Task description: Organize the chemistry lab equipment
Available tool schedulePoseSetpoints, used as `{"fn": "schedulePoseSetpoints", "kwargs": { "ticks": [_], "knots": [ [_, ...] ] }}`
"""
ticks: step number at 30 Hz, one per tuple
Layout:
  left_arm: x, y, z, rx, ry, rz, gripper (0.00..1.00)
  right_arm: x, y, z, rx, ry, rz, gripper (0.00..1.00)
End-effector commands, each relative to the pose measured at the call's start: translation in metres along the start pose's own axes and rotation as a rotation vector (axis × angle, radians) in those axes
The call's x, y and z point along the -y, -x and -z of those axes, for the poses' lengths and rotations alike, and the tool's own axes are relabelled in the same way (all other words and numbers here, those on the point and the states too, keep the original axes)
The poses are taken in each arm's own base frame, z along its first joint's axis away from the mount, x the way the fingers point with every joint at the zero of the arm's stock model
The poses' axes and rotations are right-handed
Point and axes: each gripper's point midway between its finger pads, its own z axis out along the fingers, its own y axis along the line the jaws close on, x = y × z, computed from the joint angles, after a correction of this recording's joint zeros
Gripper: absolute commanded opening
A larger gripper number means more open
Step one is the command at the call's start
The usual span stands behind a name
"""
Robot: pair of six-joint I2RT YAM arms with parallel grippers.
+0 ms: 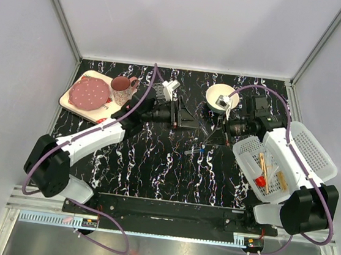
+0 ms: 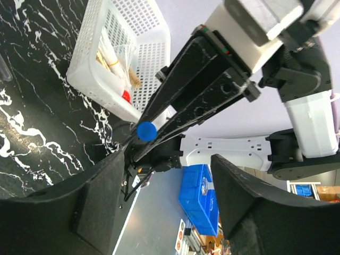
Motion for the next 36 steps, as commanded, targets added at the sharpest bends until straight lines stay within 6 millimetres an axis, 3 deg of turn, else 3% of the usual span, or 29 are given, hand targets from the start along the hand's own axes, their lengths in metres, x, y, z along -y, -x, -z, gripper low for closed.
{"fn": "schedulePoseSetpoints", "kwargs": {
  "ticks": [1, 11, 22, 36],
  "knots": [
    [0.015, -0.004, -0.005, -0.055, -0.049, -0.023, 0.66, -0.015, 0.006, 0.002, 0.003, 0.036, 0.095, 0.04],
    [0.012, 0.006, -0.015, -0.010, -0.013, -0.026, 0.58, -0.021, 0.001, -0.001, -0.009, 0.062, 0.104, 0.04],
    [0.008, 0.003, -0.021, 0.029, 0.001, -0.003, 0.43, -0.019, 0.002, -0.003, -0.010, 0.055, 0.094, 0.04],
    [0.006, 0.003, -0.021, 0.062, 0.000, 0.014, 0.13, -0.018, 0.000, -0.003, -0.012, 0.049, 0.086, 0.05]
  ]
}}
